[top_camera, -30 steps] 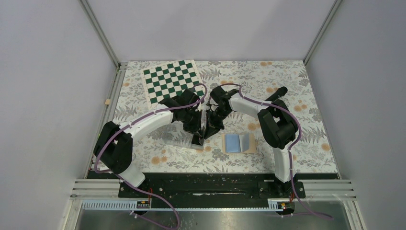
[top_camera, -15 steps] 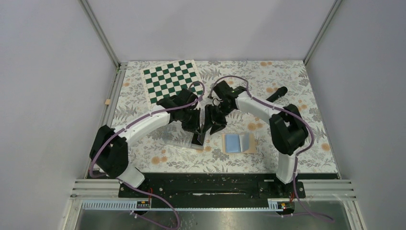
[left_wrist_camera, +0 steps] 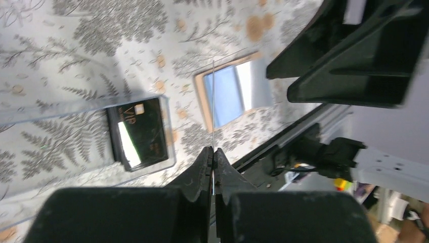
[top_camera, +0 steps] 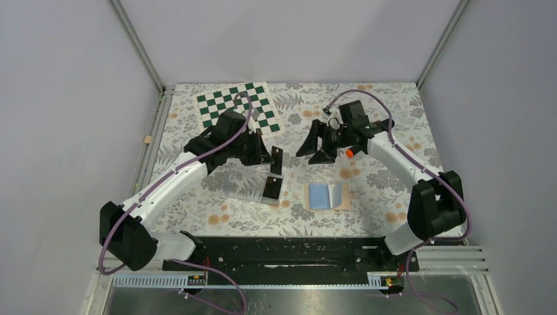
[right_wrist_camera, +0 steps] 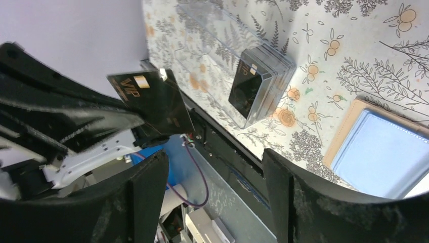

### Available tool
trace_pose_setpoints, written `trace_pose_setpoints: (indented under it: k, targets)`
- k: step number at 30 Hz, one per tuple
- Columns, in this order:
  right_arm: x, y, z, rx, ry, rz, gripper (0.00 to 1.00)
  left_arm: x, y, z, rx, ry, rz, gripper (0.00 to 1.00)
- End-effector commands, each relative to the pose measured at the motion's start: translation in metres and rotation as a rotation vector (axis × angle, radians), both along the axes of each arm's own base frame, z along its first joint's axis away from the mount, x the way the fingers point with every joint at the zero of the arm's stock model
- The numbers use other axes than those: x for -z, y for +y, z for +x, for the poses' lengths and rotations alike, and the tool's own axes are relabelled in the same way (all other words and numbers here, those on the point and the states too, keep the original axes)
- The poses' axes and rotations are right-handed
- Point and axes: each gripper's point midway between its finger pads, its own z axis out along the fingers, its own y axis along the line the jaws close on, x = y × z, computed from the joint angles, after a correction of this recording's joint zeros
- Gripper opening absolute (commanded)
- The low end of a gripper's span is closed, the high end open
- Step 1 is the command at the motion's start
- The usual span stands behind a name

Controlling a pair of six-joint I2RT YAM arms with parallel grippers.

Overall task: Put the credit cards into the card holder
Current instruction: Pick up the credit card from the storage box, then insert the credit card into the card holder.

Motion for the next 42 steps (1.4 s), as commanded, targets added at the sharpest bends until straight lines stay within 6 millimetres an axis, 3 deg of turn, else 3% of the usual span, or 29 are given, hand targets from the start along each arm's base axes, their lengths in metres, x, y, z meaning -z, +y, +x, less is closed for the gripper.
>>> trace_pose_setpoints:
  k: [1,5,9,17,26,28,31,36,42]
  targets:
    - [-0.04,0.003,-0.006,-0.049,-0.057,0.24,0.75,-0.052,-0.023,0.006,0.048,-0.087,-0.276,0.0]
    - [-0.058,0.009,-0.019,-0.12,-0.084,0.384,0.74,-0.073,-0.036,0.001,0.122,-0.123,-0.399,0.0]
    - [-0.071,0.015,-0.02,-0.14,-0.094,0.507,0.71,-0.082,-0.047,-0.007,0.189,-0.107,-0.48,0.0]
    - [-0.092,0.021,-0.017,-0.15,-0.051,0.67,0.39,-0.077,-0.048,-0.009,0.19,-0.09,-0.498,0.0]
    - [-0.096,0.02,-0.032,-0.21,-0.044,0.686,0.17,-0.071,-0.046,-0.006,0.166,-0.086,-0.487,0.0]
    - [-0.096,0.02,-0.034,-0.213,-0.044,0.687,0.02,-0.069,-0.046,-0.006,0.163,-0.08,-0.485,0.0]
    - [-0.096,0.02,-0.037,-0.215,-0.043,0.686,0.0,-0.067,-0.046,-0.005,0.159,-0.075,-0.479,0.06]
    - [-0.084,0.019,-0.035,-0.185,-0.03,0.632,0.0,-0.059,-0.042,-0.003,0.132,-0.077,-0.445,0.38]
    - [-0.024,-0.002,-0.038,-0.12,-0.08,0.271,0.0,-0.029,-0.033,-0.001,0.079,-0.023,-0.354,0.47]
